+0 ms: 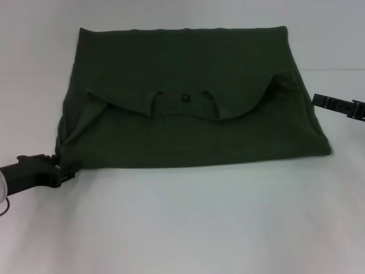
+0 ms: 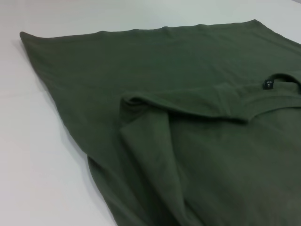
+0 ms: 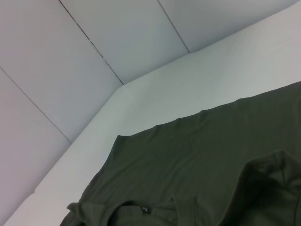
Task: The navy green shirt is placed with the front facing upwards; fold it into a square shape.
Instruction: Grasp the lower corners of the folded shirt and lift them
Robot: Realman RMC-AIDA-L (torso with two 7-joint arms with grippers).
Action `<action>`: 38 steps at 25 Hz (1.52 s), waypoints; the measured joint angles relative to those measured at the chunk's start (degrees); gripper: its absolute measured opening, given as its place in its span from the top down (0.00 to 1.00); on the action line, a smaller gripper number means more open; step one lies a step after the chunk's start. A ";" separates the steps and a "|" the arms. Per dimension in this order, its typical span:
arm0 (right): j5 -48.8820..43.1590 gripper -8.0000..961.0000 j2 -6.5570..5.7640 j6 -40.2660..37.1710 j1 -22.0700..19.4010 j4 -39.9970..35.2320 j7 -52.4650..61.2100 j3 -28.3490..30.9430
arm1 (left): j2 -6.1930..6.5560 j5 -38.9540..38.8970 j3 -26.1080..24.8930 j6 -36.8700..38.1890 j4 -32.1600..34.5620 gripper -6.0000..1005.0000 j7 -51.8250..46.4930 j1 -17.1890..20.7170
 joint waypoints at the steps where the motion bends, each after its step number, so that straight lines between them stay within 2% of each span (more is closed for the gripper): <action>1: 0.00 0.26 0.01 -0.02 -0.03 0.00 -0.02 0.00 | 0.00 0.01 0.01 -0.01 0.02 0.32 -0.01 0.00; 4: 0.00 0.26 0.03 -0.17 -0.05 0.00 -0.05 0.00 | 0.01 0.03 0.03 -0.03 0.03 0.40 -0.01 -0.01; 8: -0.26 0.26 -0.08 -0.38 -0.11 0.00 0.06 -0.26 | 0.01 0.03 0.03 -0.02 0.07 0.56 -0.21 -0.01; 15: -5.52 0.26 -1.48 -0.41 0.37 -0.04 3.43 -1.34 | 0.01 0.03 -0.04 0.66 0.22 0.83 -0.78 -0.02; 18: -9.63 0.26 -1.91 -0.12 1.13 -0.48 6.65 -1.39 | 0.08 0.03 0.00 1.11 0.33 0.87 -1.20 -0.02; 23: -15.22 0.26 -1.79 1.94 2.44 -0.73 10.97 -1.41 | 0.17 0.03 0.03 1.83 0.41 0.90 -1.31 -0.01; 28: -20.04 0.26 -1.09 5.54 3.60 -0.60 14.38 -1.41 | 0.18 0.03 0.03 2.07 0.41 0.90 -1.33 -0.05; 34: -20.69 0.26 -0.12 9.05 4.01 -0.15 14.17 -2.33 | 0.18 0.03 0.02 2.09 0.41 0.90 -1.39 -0.26; 38: -20.72 0.26 1.17 13.56 4.22 0.26 14.10 -5.30 | 0.18 0.03 0.02 2.08 0.30 0.90 -1.41 -0.39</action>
